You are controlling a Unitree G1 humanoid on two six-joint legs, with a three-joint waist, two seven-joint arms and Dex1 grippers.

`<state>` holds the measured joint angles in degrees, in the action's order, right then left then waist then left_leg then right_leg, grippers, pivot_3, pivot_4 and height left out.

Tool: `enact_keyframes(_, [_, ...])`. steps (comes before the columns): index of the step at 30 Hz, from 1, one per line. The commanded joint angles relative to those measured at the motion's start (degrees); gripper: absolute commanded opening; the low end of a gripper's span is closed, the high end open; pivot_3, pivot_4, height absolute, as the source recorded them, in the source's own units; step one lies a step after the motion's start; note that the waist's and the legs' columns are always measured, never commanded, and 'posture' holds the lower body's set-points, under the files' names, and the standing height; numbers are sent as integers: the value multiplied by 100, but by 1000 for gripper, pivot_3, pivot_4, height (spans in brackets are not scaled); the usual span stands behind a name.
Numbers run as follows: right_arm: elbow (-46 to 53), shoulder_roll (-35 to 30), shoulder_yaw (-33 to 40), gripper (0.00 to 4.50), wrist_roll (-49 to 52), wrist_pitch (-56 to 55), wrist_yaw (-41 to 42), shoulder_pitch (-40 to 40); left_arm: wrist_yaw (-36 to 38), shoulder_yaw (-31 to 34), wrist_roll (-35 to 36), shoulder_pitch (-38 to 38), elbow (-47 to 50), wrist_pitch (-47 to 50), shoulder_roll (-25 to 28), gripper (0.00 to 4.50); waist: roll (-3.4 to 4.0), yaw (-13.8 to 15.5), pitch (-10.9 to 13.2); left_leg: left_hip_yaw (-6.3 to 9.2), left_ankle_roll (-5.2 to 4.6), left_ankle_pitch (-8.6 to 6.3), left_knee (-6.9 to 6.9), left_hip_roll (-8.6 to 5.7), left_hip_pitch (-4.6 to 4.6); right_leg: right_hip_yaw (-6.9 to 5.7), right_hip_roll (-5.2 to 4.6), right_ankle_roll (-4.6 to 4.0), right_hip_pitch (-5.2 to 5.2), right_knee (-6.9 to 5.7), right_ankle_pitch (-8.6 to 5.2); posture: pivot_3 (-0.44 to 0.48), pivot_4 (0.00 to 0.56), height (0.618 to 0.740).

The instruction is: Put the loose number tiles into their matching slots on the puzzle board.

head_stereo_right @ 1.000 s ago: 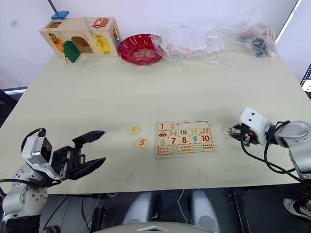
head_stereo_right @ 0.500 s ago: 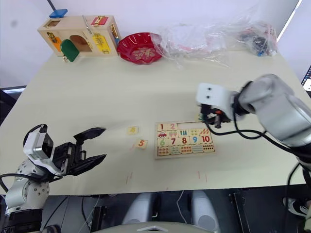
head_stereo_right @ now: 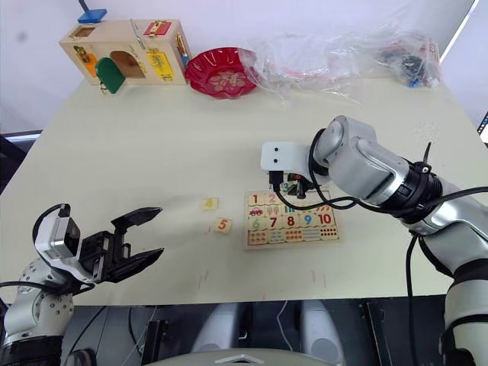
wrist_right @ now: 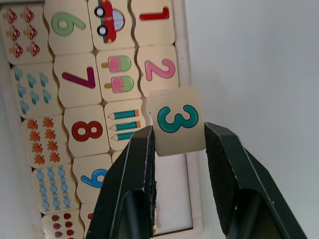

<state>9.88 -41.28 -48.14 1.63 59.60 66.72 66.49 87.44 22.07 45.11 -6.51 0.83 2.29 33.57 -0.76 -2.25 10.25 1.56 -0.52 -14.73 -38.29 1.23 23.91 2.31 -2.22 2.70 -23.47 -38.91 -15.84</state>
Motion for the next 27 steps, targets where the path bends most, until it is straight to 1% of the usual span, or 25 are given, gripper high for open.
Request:
enact_keyframes(1, [-73,98,22,882,-134,-108,20,-38,1,154,51,-49,109,-107,23,4500,0,-5,0,1,0,0,0,0,-1,0,3,0,0,-1,0,0,150,740])
enact_keyframes(12, [-381,315,-9,882,-391,-219,51,-246,-59,91,45,33,105,-94,17,4500,0,-7,0,-1,0,0,-1,-2,-2,0,14,0,1,-2,1,0,150,740])
enact_keyframes(27, [-638,406,30,882,-609,-507,150,-376,-120,77,62,-4,201,-54,11,4500,0,-11,0,-1,0,0,-1,-2,-2,1,15,1,1,-2,1,0,150,740])
